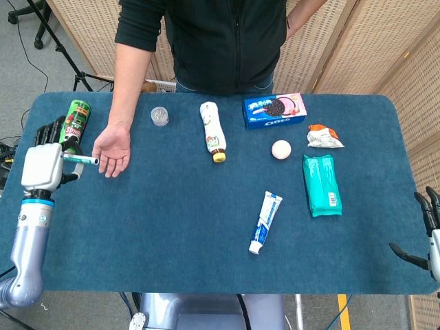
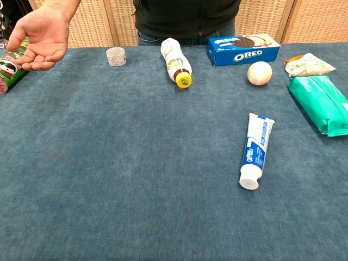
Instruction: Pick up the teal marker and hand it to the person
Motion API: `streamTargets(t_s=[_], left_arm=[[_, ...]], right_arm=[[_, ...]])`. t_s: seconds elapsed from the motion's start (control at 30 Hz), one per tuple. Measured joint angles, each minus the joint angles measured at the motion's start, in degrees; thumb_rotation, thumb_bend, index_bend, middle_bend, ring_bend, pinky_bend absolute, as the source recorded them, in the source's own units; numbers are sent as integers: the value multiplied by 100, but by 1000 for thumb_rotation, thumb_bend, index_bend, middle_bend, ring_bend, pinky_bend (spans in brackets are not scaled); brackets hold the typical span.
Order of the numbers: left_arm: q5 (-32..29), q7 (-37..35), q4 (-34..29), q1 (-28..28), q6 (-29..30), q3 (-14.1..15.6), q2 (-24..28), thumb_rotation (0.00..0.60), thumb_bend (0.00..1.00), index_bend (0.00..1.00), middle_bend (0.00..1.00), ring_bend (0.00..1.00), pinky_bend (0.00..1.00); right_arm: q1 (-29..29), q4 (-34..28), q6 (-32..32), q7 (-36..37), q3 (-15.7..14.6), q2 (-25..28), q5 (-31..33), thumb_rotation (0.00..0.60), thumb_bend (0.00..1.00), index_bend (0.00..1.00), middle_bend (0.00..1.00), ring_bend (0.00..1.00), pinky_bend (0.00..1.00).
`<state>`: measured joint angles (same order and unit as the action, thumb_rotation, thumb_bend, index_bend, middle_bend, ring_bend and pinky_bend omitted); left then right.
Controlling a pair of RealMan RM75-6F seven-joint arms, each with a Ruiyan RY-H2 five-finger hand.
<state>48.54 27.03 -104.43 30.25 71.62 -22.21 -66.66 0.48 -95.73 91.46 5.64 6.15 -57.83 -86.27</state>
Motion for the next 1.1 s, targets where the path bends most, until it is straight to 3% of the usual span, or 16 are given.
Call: streamTargets(t_s=[0.2,0.4,0.57,0.73,1.1], left_arm=[[-1015,948,-37,558,418,-228,-488,600,520,720,0,0,0],[-1647,1551,99,1049,834,-316,-1122,600,521,720,0,0,0],[-1814,1746,406,1264,1138,-328,-1495,600,505,709,0,0,0],[-1925,1795,682,1364,1378,-338,-1831,600,479,602,0,0,0],[-2114,1717,769,1353,1534,-437,-2020,600,463,505,0,0,0]], right_arm=[[7,10,-37,50,13,19,47,600,0,0,0,0,0],[12,26,-65,100,28,34,93,600,0,0,0,0,0],[17,37,-86,140,43,47,127,600,0,0,0,0,0],[24,38,-116,151,44,53,145,600,0,0,0,0,0],[22,3,-126,145,32,65,134,600,0,0,0,0,0]])
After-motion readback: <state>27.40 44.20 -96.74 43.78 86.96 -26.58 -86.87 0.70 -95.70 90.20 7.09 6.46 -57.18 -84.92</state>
